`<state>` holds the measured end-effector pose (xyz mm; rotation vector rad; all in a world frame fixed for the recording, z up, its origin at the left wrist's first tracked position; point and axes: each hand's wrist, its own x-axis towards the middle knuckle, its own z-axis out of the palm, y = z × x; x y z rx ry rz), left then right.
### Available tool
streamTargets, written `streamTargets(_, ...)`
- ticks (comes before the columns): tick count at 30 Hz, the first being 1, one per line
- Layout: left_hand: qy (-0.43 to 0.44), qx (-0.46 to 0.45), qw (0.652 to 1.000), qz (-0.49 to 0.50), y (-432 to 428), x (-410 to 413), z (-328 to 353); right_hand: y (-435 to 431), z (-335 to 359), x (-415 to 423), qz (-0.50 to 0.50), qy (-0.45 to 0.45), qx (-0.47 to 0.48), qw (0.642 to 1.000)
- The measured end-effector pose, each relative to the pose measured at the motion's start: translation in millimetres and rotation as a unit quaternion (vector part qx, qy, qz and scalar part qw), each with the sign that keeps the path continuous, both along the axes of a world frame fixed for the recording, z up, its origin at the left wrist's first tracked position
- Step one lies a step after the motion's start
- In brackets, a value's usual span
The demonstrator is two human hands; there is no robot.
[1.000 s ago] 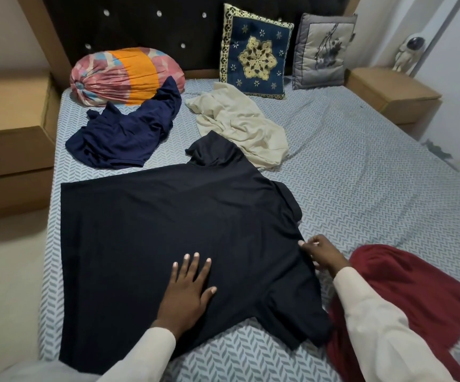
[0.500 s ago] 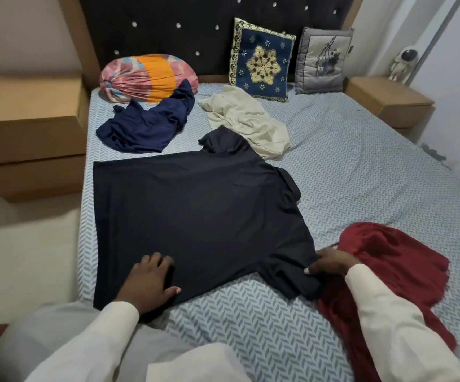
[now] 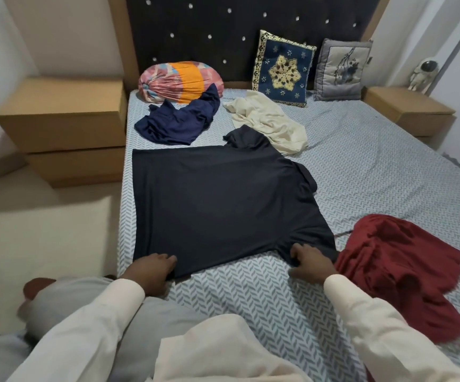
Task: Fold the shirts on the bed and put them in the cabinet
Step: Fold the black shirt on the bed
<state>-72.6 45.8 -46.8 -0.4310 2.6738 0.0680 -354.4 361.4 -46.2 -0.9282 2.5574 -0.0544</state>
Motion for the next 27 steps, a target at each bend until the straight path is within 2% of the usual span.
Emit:
streamTargets(3, -0.015, -0.034, 0.999, 0.001, 4, -2, 5, -7, -5, 6, -0.022, 0.056, 0.013, 0.998)
streamTargets(6, -0.007, -0.049, 0.999, 0.023, 5, 0, 7, -13, 4, 6, -0.050, 0.064, 0.004, 0.997)
streamTargets(10, 0.059, -0.080, 0.994, 0.052, 2, 3, 13, -8, 17, 4, -0.087, 0.102, -0.082, 0.987)
streamTargets(12, 0.041, -0.093, 0.994, 0.047, 2, 6, 11, -3, 15, 5, -0.073, 0.093, -0.012, 0.993)
streamTargets(14, 0.007, -0.095, 0.994, 0.048, 2, 7, 8, -1, 7, 7, -0.067, 0.045, 0.093, 0.992)
streamTargets(15, -0.007, -0.091, 0.995, 0.050, 3, 8, 7, -2, 6, 7, -0.074, 0.031, 0.112, 0.990)
streamTargets(17, -0.026, -0.088, 0.994, 0.053, 3, 8, 9, -11, 11, 8, -0.084, 0.040, 0.064, 0.994)
streamTargets(20, -0.032, -0.088, 0.994, 0.055, 4, 7, 12, -35, 21, 13, -0.031, 0.089, -0.049, 0.994)
streamTargets(23, -0.037, -0.051, 0.995, 0.084, 6, 7, 16, -58, 16, 20, 0.063, 0.090, -0.012, 0.994)
streamTargets(25, -0.008, 0.000, 0.989, 0.145, 6, 9, 17, -67, 12, 21, 0.077, 0.065, 0.045, 0.994)
streamTargets(27, 0.101, 0.044, 0.961, 0.254, 2, 9, 20, -73, 9, 19, 0.066, 0.063, 0.054, 0.994)
